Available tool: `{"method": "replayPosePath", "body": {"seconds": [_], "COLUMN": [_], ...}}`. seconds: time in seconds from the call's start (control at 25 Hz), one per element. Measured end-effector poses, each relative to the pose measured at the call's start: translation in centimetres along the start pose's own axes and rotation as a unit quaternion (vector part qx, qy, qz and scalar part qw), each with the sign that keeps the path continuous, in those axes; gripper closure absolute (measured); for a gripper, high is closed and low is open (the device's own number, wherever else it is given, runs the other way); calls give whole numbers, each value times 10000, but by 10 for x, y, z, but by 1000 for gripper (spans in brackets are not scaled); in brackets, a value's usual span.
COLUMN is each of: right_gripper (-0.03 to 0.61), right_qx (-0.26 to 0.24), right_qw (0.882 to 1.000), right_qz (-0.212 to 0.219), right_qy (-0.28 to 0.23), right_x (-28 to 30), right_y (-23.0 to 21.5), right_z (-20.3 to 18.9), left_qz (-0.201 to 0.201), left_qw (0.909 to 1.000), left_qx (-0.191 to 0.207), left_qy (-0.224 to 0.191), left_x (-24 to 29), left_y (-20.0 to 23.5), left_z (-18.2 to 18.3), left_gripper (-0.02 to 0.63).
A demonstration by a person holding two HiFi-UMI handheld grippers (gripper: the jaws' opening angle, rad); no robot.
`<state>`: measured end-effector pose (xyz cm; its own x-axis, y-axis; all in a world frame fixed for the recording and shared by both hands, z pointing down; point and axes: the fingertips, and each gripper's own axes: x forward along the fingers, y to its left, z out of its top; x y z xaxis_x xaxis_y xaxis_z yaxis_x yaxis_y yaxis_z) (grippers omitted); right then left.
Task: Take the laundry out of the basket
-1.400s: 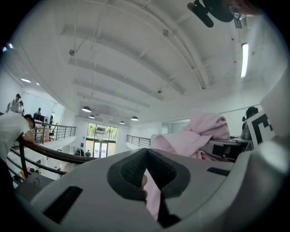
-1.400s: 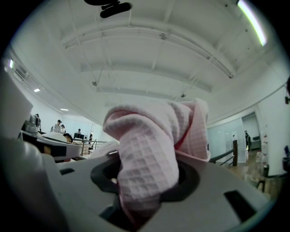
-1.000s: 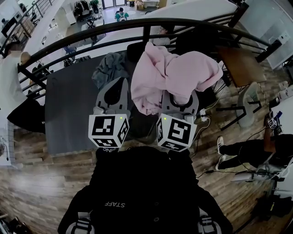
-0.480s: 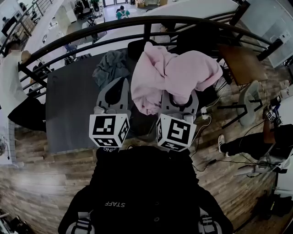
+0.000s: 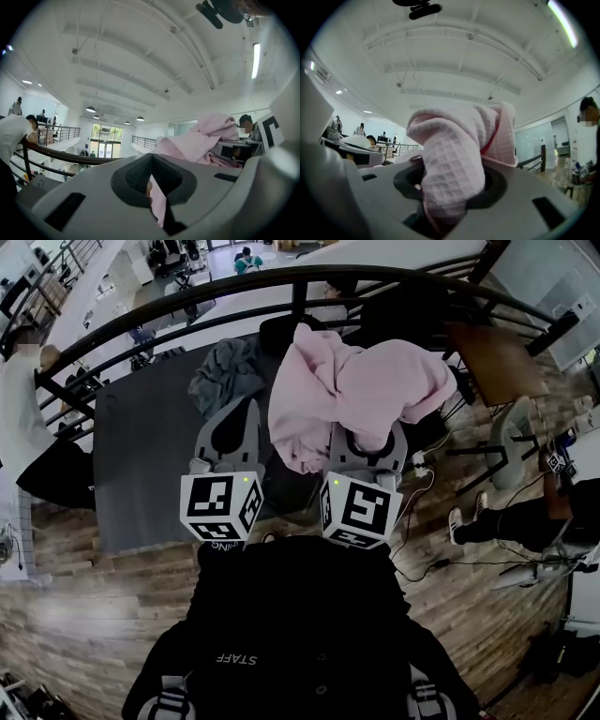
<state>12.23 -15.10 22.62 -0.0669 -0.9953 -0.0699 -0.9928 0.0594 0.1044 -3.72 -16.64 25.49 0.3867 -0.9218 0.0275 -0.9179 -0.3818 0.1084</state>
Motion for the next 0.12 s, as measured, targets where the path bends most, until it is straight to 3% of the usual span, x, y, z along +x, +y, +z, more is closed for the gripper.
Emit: {"method": "replayPosePath", "body": {"seconds": [0.12], "right_gripper": [367], "right_qx": [-29], "right_qw": [10000], "right_qz": [20], "right_qy": [-2], "right_x": [1], "right_y": [1], "right_z": [-1], "left_qz": [22], "left_qw": [10000], "left_qx": [-27], "left_qy": [1], "left_x": [1], "left_y": [1], "left_z": [-2], "left_gripper": [614]}}
